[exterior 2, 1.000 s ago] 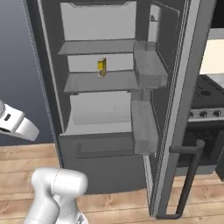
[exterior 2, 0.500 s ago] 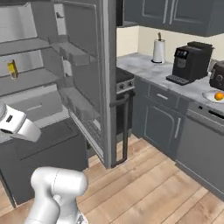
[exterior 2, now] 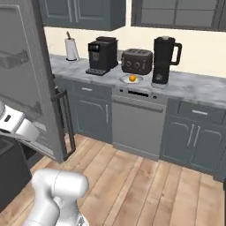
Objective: Pick the orange and tangerine from the fridge and place them on the plate next to the blender to make a fruit smoothie.
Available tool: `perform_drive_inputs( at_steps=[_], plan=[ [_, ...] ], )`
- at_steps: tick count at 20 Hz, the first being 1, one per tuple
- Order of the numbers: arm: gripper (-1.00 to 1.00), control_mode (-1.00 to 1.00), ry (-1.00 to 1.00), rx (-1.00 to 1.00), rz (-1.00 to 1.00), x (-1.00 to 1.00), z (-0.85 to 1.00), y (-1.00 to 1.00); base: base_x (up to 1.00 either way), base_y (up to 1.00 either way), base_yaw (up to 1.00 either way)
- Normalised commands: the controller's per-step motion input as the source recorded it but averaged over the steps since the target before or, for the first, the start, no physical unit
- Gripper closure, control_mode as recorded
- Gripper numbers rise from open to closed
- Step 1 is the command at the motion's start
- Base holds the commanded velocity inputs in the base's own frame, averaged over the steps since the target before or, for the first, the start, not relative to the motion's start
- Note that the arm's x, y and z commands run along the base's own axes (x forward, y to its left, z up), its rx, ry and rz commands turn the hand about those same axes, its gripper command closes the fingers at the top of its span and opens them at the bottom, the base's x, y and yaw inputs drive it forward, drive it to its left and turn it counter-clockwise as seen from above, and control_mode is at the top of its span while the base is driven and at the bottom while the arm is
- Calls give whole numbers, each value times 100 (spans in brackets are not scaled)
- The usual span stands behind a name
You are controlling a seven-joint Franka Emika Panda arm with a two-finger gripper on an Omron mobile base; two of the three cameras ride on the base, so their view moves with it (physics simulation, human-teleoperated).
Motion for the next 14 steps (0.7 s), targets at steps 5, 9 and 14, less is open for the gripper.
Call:
perform_drive_inputs(
  at_steps=[5, 9, 14],
  plan=[
    [100, 100, 0, 0, 0, 0, 0, 0, 45, -95, -44],
    [100, 100, 0, 0, 0, 0, 0, 0, 79, -56, -16],
    [100, 100, 0, 0, 0, 0, 0, 0, 100, 7, 0]
  ],
)
